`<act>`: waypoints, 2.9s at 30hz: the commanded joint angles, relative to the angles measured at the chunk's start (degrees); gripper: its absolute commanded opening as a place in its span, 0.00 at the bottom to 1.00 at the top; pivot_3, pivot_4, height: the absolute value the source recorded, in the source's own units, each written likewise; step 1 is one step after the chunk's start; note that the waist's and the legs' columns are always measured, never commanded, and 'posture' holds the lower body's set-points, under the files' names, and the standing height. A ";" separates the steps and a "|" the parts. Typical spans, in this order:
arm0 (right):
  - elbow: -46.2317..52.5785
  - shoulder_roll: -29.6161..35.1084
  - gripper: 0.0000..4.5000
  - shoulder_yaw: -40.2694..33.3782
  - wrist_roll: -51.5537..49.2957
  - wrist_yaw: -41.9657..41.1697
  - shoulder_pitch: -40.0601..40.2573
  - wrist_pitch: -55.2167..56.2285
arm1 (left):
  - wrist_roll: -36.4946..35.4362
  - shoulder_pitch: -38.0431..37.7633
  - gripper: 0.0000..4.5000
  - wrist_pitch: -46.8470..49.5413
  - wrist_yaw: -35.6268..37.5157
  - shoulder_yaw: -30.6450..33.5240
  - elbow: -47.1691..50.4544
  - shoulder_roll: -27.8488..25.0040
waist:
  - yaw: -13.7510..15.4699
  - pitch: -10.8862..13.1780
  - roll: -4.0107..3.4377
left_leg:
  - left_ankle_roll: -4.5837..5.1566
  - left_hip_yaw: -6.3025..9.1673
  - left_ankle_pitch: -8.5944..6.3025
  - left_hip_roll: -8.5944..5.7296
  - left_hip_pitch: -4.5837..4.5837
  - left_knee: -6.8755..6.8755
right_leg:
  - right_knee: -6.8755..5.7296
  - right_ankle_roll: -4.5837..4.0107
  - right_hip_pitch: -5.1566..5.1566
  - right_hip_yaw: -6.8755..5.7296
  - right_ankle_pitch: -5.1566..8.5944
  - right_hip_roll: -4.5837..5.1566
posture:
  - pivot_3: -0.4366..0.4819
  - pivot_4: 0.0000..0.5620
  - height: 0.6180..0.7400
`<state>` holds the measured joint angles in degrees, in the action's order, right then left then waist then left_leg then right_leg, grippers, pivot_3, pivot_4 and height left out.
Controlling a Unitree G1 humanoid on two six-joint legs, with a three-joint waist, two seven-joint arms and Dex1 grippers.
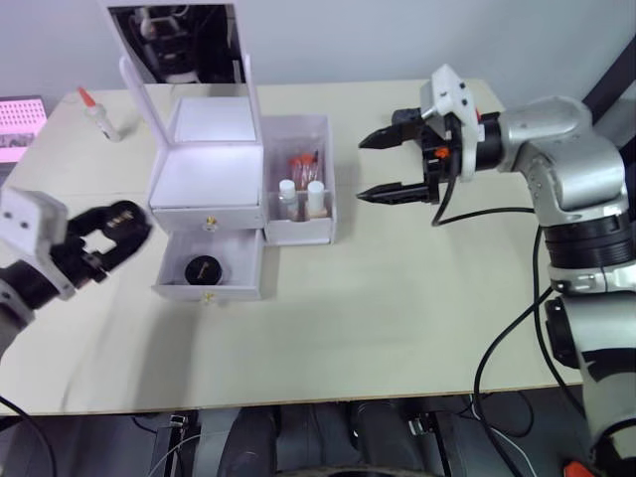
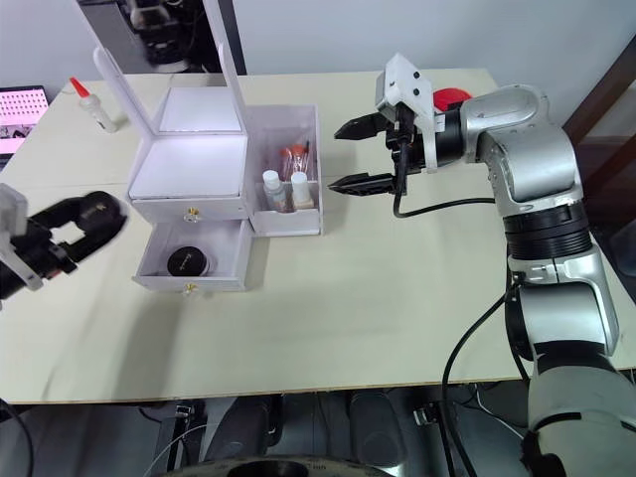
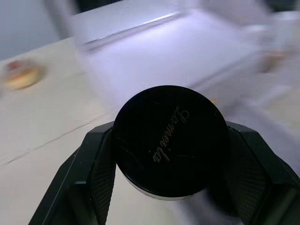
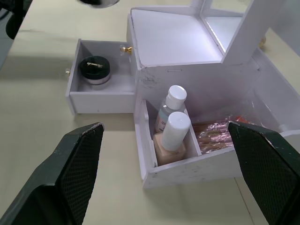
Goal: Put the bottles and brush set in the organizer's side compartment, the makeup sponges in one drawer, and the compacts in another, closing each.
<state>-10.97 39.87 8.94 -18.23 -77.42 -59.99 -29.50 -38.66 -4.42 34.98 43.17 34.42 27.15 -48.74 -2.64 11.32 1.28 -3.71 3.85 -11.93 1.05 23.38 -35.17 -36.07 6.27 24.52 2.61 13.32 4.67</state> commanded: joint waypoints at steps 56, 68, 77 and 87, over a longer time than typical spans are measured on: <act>6.61 1.25 1.00 -2.19 -3.05 1.16 1.52 -1.16 | -4.40 2.41 0.99 8.65 4.43 -3.71 7.88 1.60 | -0.08 0.01 0.02 | 0.03 -0.03 0.01 0.00 0.01 -0.02 | -0.01 0.09 -0.02 0.08 0.03 -0.01 | 0.48 0.27 1.00; 7.31 1.87 1.00 -3.32 -12.82 -10.53 -2.36 -5.96 | -0.88 -32.85 0.99 -5.02 -0.75 6.82 17.17 25.61 | 0.10 -0.01 0.06 | 0.01 -0.08 0.00 0.01 -0.02 -0.23 | 0.02 0.00 -0.07 0.11 0.01 0.00 | 0.48 0.27 1.00; 3.92 0.40 1.00 -0.64 -9.75 -9.69 -4.26 -4.14 | 9.11 -31.93 0.46 -17.44 -6.47 -4.35 10.44 35.22 | 0.04 -0.02 0.06 | -0.03 -0.15 -0.03 0.01 0.14 -0.27 | 0.58 -0.13 -0.13 0.14 -0.06 0.02 | 0.48 0.27 1.00; 8.24 1.87 1.00 0.30 -6.21 -5.79 0.37 -4.50 | 16.13 -19.78 0.01 -20.59 -13.51 -12.87 0.52 34.64 | 0.11 -0.03 0.05 | 0.03 -0.20 -0.04 0.01 0.14 -0.14 | 0.50 -0.17 -0.08 0.18 -0.13 -0.02 | 0.48 0.27 1.00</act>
<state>-4.81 41.03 10.55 -24.46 -84.07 -59.06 -34.09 -23.84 -24.81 15.93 30.62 22.50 28.49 -13.56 -2.54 11.30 1.33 -3.68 3.62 -11.96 1.05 23.51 -35.31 -35.58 6.10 24.44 2.81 13.18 4.66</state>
